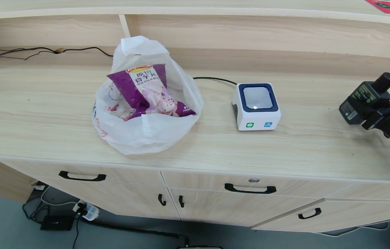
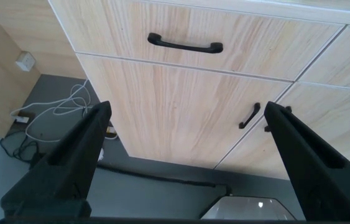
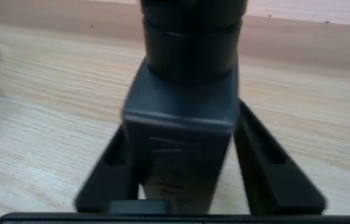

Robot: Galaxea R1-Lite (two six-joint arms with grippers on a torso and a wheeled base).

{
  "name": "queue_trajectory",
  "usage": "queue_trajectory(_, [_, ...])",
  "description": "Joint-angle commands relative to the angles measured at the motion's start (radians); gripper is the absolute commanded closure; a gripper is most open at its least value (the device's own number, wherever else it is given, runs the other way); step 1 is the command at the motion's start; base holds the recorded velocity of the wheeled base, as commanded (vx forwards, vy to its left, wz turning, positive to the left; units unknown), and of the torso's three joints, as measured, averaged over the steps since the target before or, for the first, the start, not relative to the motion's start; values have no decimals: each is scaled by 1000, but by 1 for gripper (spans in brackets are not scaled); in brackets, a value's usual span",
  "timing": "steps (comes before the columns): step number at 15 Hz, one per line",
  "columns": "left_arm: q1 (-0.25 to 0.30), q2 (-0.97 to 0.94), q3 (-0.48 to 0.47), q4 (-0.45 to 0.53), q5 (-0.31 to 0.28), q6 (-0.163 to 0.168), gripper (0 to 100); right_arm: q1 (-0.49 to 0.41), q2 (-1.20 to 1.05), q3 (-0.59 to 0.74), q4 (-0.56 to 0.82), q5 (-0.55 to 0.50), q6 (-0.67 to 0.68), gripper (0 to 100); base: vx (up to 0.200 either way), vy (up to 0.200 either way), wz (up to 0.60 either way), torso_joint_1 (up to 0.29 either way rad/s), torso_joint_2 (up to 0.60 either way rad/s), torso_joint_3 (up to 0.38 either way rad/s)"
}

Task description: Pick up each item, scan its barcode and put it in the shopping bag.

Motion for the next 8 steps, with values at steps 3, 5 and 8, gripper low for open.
queue_trajectory(3, [1,0,0,0,0,0,0,1,-2,-4,-2,1,4,100,0,0,0,0,0,0])
queue_trajectory(5, [1,0,0,0,0,0,0,1,-6,-3,-2,1,6,100,0,0,0,0,0,0])
queue_trajectory(8, [0,0,0,0,0,0,0,1,-43,3,-5,4,17,100,0,0,0,0,0,0])
